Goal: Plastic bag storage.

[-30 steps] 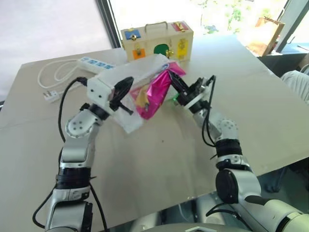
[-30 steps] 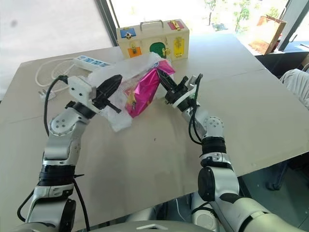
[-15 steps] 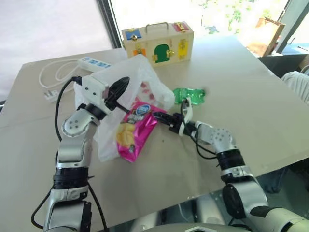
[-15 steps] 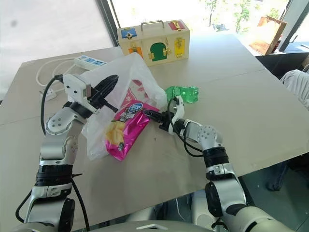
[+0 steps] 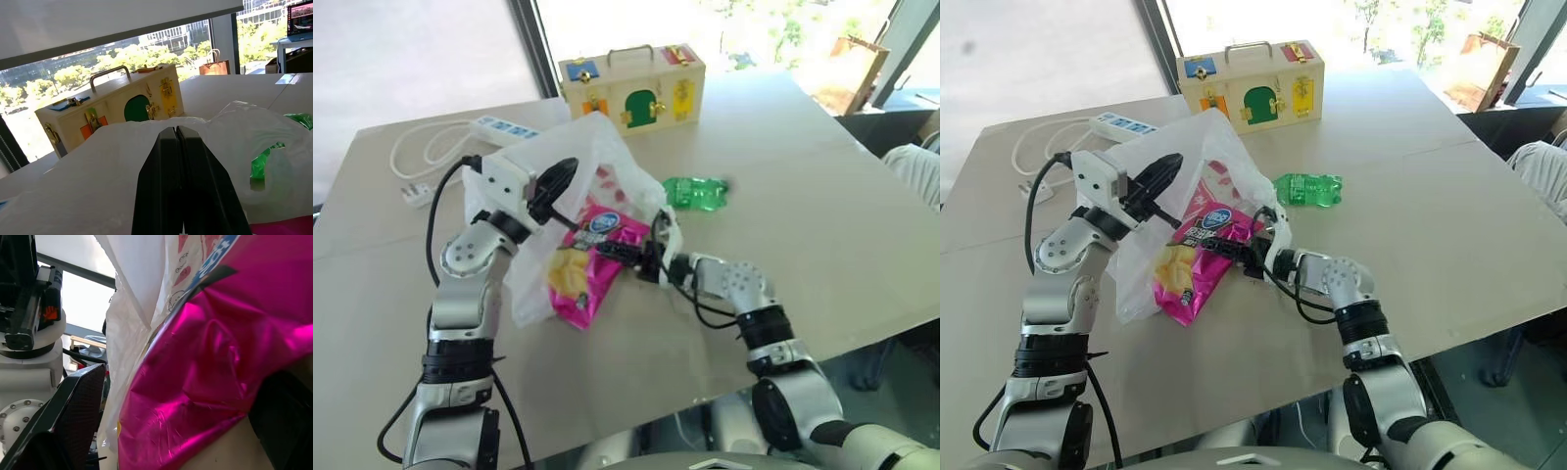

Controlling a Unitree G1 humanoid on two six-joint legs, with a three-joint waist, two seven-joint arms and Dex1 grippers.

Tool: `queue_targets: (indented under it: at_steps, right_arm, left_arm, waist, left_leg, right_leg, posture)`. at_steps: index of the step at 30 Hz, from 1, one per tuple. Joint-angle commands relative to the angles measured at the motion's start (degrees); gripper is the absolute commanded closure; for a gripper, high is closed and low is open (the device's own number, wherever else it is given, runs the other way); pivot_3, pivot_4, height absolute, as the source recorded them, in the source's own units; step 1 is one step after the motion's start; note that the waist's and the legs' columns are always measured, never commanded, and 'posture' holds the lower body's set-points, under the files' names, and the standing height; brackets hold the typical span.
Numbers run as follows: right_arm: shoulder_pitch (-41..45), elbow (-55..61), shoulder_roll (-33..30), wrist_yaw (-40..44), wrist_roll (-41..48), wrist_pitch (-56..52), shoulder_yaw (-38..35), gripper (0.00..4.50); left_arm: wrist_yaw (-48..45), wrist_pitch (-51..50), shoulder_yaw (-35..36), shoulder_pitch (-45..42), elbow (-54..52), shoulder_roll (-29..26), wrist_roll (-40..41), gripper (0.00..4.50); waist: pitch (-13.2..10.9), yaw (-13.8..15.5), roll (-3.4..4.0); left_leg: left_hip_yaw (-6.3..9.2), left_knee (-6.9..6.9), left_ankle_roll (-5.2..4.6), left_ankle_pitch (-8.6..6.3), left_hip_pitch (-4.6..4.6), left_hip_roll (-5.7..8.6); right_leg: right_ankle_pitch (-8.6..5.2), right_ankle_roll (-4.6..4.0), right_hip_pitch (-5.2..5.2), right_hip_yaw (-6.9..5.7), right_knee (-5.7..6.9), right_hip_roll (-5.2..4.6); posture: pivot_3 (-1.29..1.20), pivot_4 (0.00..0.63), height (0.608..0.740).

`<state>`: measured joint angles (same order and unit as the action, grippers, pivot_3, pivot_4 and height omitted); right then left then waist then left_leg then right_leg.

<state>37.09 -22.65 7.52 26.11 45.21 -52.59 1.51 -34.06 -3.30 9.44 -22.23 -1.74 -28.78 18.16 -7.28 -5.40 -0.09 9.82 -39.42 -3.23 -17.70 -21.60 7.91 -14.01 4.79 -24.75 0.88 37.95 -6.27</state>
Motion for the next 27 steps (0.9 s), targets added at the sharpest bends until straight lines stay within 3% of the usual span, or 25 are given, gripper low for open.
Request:
queue_targets:
  at_steps: [1,4,7,8,10,16,18,23,27]
  right_arm:
    - [1.8,-2.91,4.27,1.39,-2.43,2.65,1.02,0.05]
    - [2.9,-5.96,6.17,2.1,-5.71,6.86,3.27,0.05]
    - [3.28,-8.02,6.81,2.52,-7.35,10.78,4.05,0.05]
    - [3.27,-8.34,6.76,2.29,-7.28,11.08,3.85,0.29]
    - [3.0,-8.32,6.29,2.49,-7.26,11.34,4.05,0.86]
    - [1.71,-5.7,5.25,3.49,-7.59,10.77,4.94,3.78]
    - [1.18,-3.02,4.64,4.56,-7.12,10.08,5.71,4.49]
    - [1.05,6.08,1.07,8.15,-6.2,6.59,7.79,4.49]
    - [3.42,4.74,0.89,6.91,-7.67,7.81,5.63,4.49]
  left_arm:
    - [0.21,0.29,0.88,0.62,-3.41,-0.53,0.08,4.5]
    - [0.56,0.4,0.88,1.69,-3.84,-0.22,-0.04,4.5]
    - [1.0,0.34,1.16,2.4,-4.4,-0.28,-0.12,4.5]
    - [1.13,0.39,1.29,2.56,-4.58,-0.4,-0.16,4.5]
    - [1.44,0.36,1.69,2.84,-4.94,-0.54,-0.05,4.5]
    - [1.68,0.04,2.24,4.03,-5.93,-0.55,0.31,4.5]
    - [1.59,-0.14,2.61,4.43,-6.2,-0.72,0.57,4.5]
    - [0.22,-1.42,4.77,5.39,-7.08,-2.76,2.11,4.5]
    - [-3.85,-4.45,5.82,7.56,-9.9,-6.09,5.2,4.5]
  waist:
    - [0.03,0.0,-0.03]
    - [0.09,0.02,-0.07]
    - [0.17,0.11,-0.05]
    - [0.23,0.24,-0.04]
    - [0.27,0.7,-0.04]
    - [0.27,1.25,-0.04]
    - [0.3,1.48,-0.06]
    - [0.27,1.5,-0.02]
    - [0.25,1.44,0.01]
  left_leg:
    - [-0.01,0.01,0.0,0.0,0.06,0.0]
    - [-0.07,0.01,0.02,0.01,0.2,0.0]
    - [-0.22,0.2,0.04,0.01,0.92,-0.04]
    - [-0.21,0.2,0.06,0.02,1.02,-0.06]
    - [-0.19,0.2,0.09,0.03,1.17,-0.07]
    - [-0.17,0.31,0.1,0.03,1.22,-0.09]
    - [-0.17,0.3,0.11,0.03,1.23,-0.09]
    - [-0.15,0.32,0.12,0.02,1.12,-0.1]
    - [-0.06,0.38,0.16,-0.01,0.85,-0.11]
  right_leg:
    - [0.0,0.0,0.01,-0.01,-0.01,0.01]
    - [0.0,0.0,0.07,0.02,-0.02,0.02]
    - [0.0,0.0,0.58,0.14,-0.04,0.06]
    - [0.0,0.0,0.69,0.15,-0.04,0.09]
    - [0.03,-0.06,0.86,0.16,-0.05,0.13]
    - [0.03,-0.06,0.88,0.2,-0.11,0.17]
    - [0.03,-0.06,0.89,0.2,-0.1,0.17]
    - [0.03,-0.07,0.82,0.2,-0.11,0.18]
    - [0.03,-0.08,0.47,0.15,-0.1,0.2]
  posture:
    - [0.0,0.15,0.74]
    - [0.0,0.15,0.74]
    - [0.0,0.15,0.74]
    - [0.0,0.15,0.74]
    - [0.0,0.15,0.74]
    - [0.0,0.15,0.74]
    - [0.0,0.15,0.74]
    - [0.0,0.15,0.74]
    - [0.0,0.15,0.74]
